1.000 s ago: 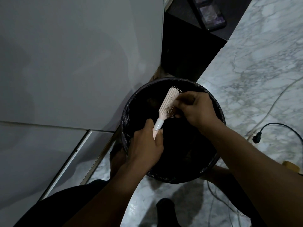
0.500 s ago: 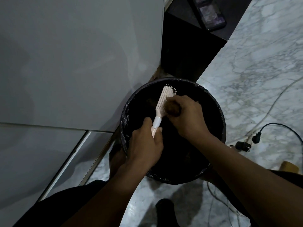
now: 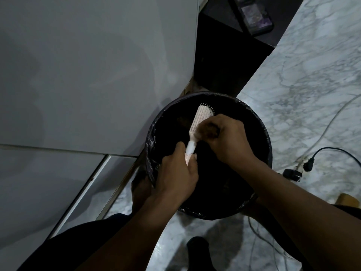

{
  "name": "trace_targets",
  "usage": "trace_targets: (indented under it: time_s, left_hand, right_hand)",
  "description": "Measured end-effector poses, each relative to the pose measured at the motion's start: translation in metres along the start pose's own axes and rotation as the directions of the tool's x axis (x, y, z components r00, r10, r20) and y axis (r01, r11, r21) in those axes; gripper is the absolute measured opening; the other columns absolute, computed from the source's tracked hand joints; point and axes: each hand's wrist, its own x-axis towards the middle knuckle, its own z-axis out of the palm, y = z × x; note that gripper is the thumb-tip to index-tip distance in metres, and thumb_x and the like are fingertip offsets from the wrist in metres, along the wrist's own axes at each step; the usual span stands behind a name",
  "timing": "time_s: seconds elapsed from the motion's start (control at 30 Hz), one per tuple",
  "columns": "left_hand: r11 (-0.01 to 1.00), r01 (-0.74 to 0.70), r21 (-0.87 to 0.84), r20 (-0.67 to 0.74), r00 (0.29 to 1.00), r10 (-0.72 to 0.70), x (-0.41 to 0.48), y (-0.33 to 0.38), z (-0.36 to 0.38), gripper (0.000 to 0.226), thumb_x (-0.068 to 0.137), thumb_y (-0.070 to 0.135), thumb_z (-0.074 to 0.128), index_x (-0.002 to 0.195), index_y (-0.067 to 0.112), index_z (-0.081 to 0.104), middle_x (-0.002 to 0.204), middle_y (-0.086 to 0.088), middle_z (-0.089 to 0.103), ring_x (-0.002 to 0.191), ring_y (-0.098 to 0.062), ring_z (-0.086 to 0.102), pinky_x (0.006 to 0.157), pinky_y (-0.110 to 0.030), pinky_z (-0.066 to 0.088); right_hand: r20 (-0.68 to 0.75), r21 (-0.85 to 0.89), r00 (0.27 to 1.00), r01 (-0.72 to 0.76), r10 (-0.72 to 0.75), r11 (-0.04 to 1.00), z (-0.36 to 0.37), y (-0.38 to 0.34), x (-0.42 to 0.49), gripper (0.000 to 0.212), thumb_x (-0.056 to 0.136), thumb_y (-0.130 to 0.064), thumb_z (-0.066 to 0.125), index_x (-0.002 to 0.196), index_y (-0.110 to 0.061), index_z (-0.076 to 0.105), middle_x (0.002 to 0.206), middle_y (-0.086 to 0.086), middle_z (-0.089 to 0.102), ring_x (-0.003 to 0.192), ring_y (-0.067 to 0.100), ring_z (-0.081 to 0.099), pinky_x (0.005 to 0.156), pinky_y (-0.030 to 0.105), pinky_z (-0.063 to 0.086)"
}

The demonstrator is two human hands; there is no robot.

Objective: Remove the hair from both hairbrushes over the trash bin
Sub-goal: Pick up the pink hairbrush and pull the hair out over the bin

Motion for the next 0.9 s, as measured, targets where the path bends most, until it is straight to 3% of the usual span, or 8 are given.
trace_targets:
  time_s: [0.1,0.23,0.37,0.53,0.6,0.73,0.83,0.9]
  left_hand:
    - [1.000,-0.006,0.003,0.006,1.000,0.006,0.000,-0.001,0.001,0.022,0.099,0.034,0.054,0.089,0.020,0.039,0.073,-0.003,0.056,0.056,-0.018,0.053,0.045,-0.024,0.029]
    - [1.000,0.006,-0.016,0.017,1.000,-0.006,0.002,-0.002,0.000,0.024,0.099,0.033,0.054,0.087,0.022,0.038,0.072,-0.004,0.056,0.054,-0.016,0.052,0.044,-0.022,0.029]
    - [1.000,0.011,-0.025,0.017,1.000,-0.011,0.005,-0.003,0.000,0.026,0.099,0.034,0.054,0.084,0.024,0.035,0.071,-0.004,0.056,0.053,-0.018,0.053,0.045,-0.025,0.031]
    - [0.997,0.076,-0.007,-0.062,0.995,-0.076,0.010,-0.005,-0.003,0.024,0.098,0.033,0.055,0.087,0.019,0.039,0.071,-0.002,0.055,0.056,-0.017,0.052,0.047,-0.027,0.030]
    - [0.997,0.075,-0.009,-0.080,0.994,-0.076,0.011,-0.006,-0.003,0.024,0.098,0.033,0.056,0.087,0.018,0.040,0.070,-0.002,0.056,0.058,-0.021,0.054,0.050,-0.032,0.032]
    - [0.997,0.082,-0.002,-0.096,0.992,-0.082,0.012,-0.005,-0.003,0.025,0.097,0.034,0.056,0.087,0.018,0.040,0.069,-0.001,0.056,0.057,-0.018,0.053,0.048,-0.029,0.030]
    - [0.997,0.078,-0.007,-0.099,0.992,-0.079,0.012,-0.004,-0.004,0.025,0.097,0.034,0.056,0.087,0.019,0.040,0.069,0.000,0.056,0.057,-0.015,0.053,0.046,-0.026,0.030]
    - [0.997,0.080,-0.011,-0.101,0.992,-0.080,0.013,-0.005,-0.004,0.025,0.097,0.034,0.056,0.086,0.019,0.040,0.069,0.000,0.057,0.057,-0.017,0.054,0.047,-0.028,0.032]
  right_hand:
    - [0.012,-0.010,1.000,-0.002,0.002,1.000,0.001,0.002,-0.001,0.013,0.075,-0.008,0.081,0.085,-0.016,0.081,0.086,-0.001,0.076,0.078,0.010,0.070,0.073,0.014,0.053]
    - [0.053,0.194,0.977,-0.212,0.206,0.958,-0.002,0.009,0.005,0.014,0.078,-0.006,0.080,0.080,-0.019,0.079,0.079,-0.003,0.078,0.069,0.004,0.071,0.071,0.023,0.058]
    - [0.117,0.383,0.925,-0.379,0.362,0.843,-0.009,0.008,0.011,0.004,0.081,-0.013,0.081,0.083,-0.011,0.078,0.073,0.011,0.076,0.059,0.022,0.068,0.062,0.036,0.059]
    - [0.267,0.607,0.831,-0.538,0.488,0.585,-0.023,-0.005,0.021,0.005,0.089,-0.001,0.069,0.089,-0.005,0.072,0.071,0.007,0.068,0.054,0.011,0.061,0.053,0.022,0.052]
    - [0.315,0.545,0.792,-0.603,0.524,0.583,-0.027,-0.004,0.024,0.012,0.090,0.002,0.065,0.087,-0.008,0.071,0.077,0.009,0.068,0.060,0.017,0.061,0.050,0.023,0.052]
    - [0.395,0.250,0.736,-0.662,0.550,0.706,-0.029,-0.004,0.022,0.017,0.088,-0.002,0.065,0.098,-0.012,0.074,0.087,0.006,0.069,0.074,0.019,0.063,0.051,0.024,0.055]
    - [0.474,0.125,0.686,-0.674,0.552,0.728,-0.033,-0.005,0.020,0.024,0.085,-0.024,0.075,0.108,-0.018,0.075,0.098,0.002,0.075,0.083,0.017,0.069,0.070,0.031,0.058]
    - [0.490,0.005,0.678,-0.631,0.548,0.776,-0.036,-0.005,0.020,0.044,0.081,-0.036,0.079,0.120,-0.019,0.071,0.114,0.000,0.072,0.095,0.016,0.067,0.082,0.031,0.054]
